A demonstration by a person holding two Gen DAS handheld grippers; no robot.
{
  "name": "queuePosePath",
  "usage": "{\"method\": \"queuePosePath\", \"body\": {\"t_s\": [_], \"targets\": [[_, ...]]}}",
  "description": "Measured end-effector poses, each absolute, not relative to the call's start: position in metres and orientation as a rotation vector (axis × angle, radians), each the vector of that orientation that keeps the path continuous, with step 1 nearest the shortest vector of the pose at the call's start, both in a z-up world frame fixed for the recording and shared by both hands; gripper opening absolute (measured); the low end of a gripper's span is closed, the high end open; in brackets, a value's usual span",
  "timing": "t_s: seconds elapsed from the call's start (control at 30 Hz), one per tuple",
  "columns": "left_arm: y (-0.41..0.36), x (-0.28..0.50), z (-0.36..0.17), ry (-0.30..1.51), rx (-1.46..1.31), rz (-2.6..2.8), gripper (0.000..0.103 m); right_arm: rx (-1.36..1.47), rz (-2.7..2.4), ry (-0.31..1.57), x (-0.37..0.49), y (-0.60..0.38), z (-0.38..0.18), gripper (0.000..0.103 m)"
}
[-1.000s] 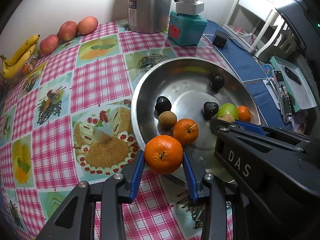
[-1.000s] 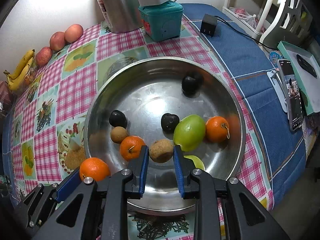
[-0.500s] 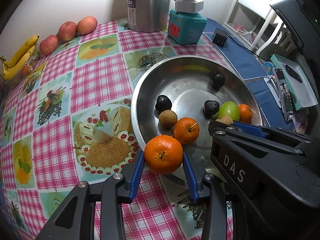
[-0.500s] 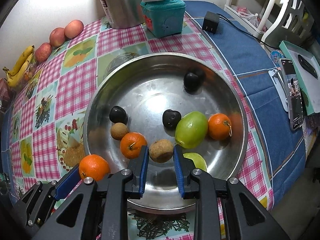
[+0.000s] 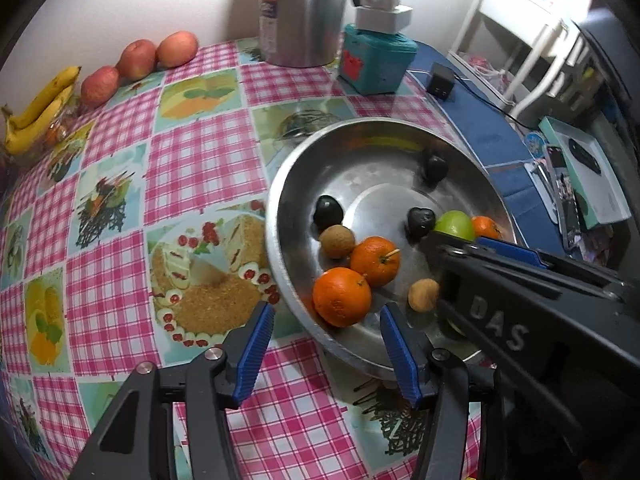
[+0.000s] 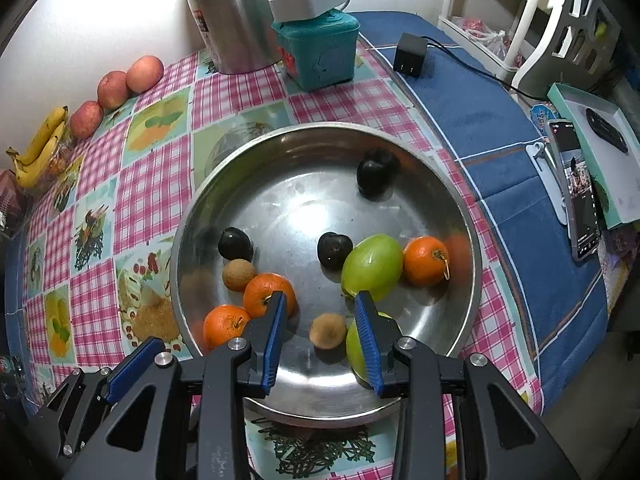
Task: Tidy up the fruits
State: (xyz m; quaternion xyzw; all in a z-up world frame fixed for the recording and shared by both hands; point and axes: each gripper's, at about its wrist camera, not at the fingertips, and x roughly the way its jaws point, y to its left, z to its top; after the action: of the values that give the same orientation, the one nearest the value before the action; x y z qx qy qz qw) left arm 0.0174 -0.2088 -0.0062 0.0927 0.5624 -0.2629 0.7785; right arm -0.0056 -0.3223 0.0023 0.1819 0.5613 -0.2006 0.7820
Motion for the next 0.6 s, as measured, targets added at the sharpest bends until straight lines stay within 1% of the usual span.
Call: {"method": "queuePosePath", "body": {"t_s": [0.17,0.33,0.6], "targets": [[-0.191,0.030,-0.009,1.247,0.166,-0.484,0.061,0.396,-0.435,1.213,-0.006,-0.323,0.002,0.036],[-0.164,0.045,-0.012,1.282,0.071,-0.390,0.061,0.397,-0.436,1.219,-0.006,-0.323,0.000,0.036],[-0.129,0.060,-0.007,1.277,0.012,-0.274,0.061,0.351,-0.401,1.214,-0.001,-0.310,0.005,0.036]]}}
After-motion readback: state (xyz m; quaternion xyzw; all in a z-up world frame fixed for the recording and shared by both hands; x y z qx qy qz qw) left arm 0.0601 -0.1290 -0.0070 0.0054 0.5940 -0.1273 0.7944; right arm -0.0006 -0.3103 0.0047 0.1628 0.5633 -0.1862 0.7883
